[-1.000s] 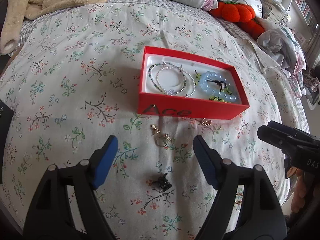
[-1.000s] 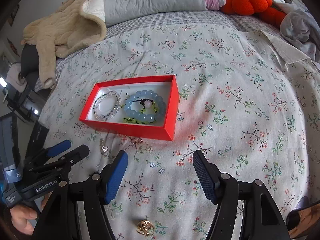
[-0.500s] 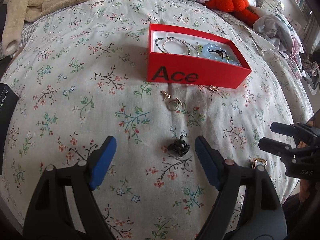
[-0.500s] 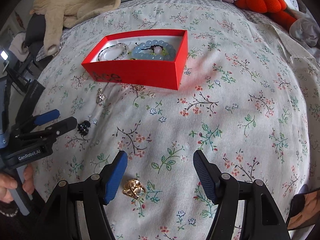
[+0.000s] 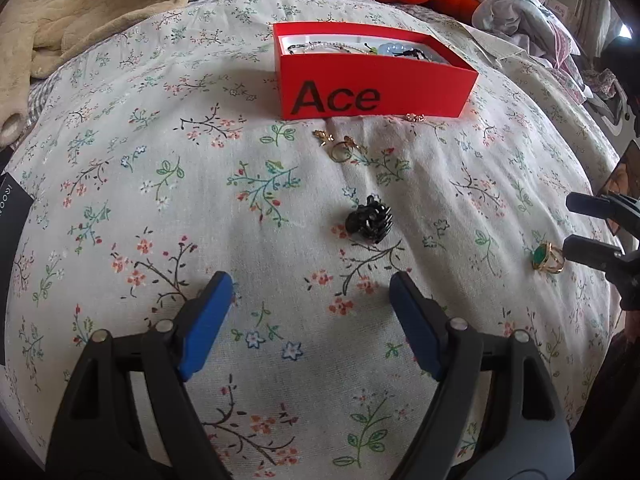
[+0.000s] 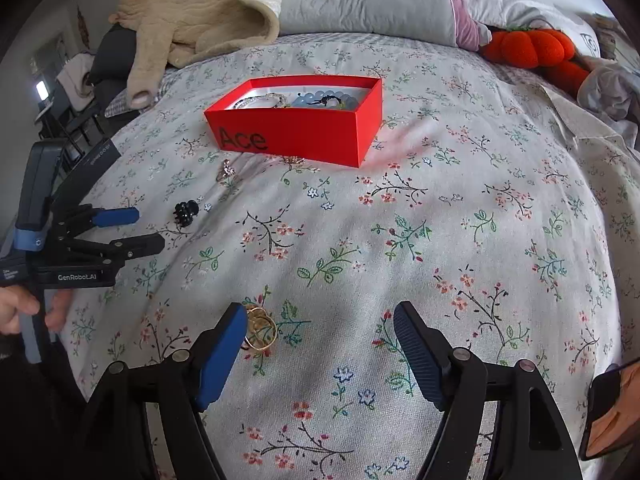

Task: Organize jewelry
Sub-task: 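Grasp the black flower hair clip with the left tool while the right grasps the gold rings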

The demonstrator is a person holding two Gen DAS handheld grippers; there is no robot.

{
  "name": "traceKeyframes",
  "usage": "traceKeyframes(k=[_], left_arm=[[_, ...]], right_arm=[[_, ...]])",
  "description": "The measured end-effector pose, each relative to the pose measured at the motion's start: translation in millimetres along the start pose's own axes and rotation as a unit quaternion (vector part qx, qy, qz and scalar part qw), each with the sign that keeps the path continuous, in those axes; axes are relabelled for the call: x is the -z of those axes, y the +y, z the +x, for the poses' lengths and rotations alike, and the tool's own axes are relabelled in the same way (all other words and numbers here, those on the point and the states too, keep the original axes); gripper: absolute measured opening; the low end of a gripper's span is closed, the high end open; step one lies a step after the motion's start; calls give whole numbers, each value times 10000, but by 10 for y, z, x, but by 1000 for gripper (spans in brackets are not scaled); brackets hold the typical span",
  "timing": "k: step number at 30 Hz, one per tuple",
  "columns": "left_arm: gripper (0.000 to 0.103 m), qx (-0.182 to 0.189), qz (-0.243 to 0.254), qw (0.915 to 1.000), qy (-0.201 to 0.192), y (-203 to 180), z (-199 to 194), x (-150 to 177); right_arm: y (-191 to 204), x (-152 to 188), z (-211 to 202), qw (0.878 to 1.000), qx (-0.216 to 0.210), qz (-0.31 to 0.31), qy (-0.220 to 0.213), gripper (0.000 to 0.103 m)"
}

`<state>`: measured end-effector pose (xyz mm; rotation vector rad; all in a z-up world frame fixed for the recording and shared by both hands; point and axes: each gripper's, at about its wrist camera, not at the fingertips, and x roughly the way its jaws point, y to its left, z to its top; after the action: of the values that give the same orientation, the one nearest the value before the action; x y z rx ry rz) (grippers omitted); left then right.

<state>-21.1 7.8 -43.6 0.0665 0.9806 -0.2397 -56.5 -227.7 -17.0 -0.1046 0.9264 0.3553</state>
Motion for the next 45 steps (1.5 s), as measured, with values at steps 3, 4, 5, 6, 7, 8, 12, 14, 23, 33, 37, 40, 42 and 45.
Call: traceKeyframes(k=[3,4,5,6,7,8,12,14,23,33,37,40,42,45], left_arm=[[81,-77,229,9996,-116,-60,-1,45],[81,-83,281,9995,-144,-76,0,52],[81,-72,311,9994,-165,-88,0,53],[81,-45,333,9993,-169,-101,1,56],[81,-22,355,9992,-163,-113,4,52],[81,0,367,9992,-164,-121,6,51],[81,145,349,9992,-157,-144,18,40],[81,223,324,9991,-148,-149,29,29],[70,646,390,9970,-158,-224,69,-38],[55,746,374,9964,-123,-245,126,-113],[51,678,333,9971,-129,-250,155,-153],[47,623,339,9974,-137,-264,167,-171],[44,582,318,9977,-132,-265,174,-182],[34,488,286,9983,-119,-256,184,-194]], right_arm=[[-14,103,4,9999,-78,-35,-71,82],[-11,134,22,9999,-64,-70,-49,82],[-3,168,39,9999,-76,-110,-35,82],[11,199,61,9998,-106,-157,-4,82],[32,230,84,9997,-121,-216,38,82],[60,256,100,9995,-104,-290,46,82],[160,304,108,9984,10,-561,-39,83],[184,310,101,9983,-83,-573,-50,83],[306,275,162,9974,-238,-687,-15,82],[396,244,173,9966,-312,-757,-27,55],[419,219,178,9966,-309,-766,6,50],[442,209,174,9963,-339,-785,22,41],[461,210,172,9961,-337,-814,24,37],[474,207,171,9960,-341,-827,37,30]])
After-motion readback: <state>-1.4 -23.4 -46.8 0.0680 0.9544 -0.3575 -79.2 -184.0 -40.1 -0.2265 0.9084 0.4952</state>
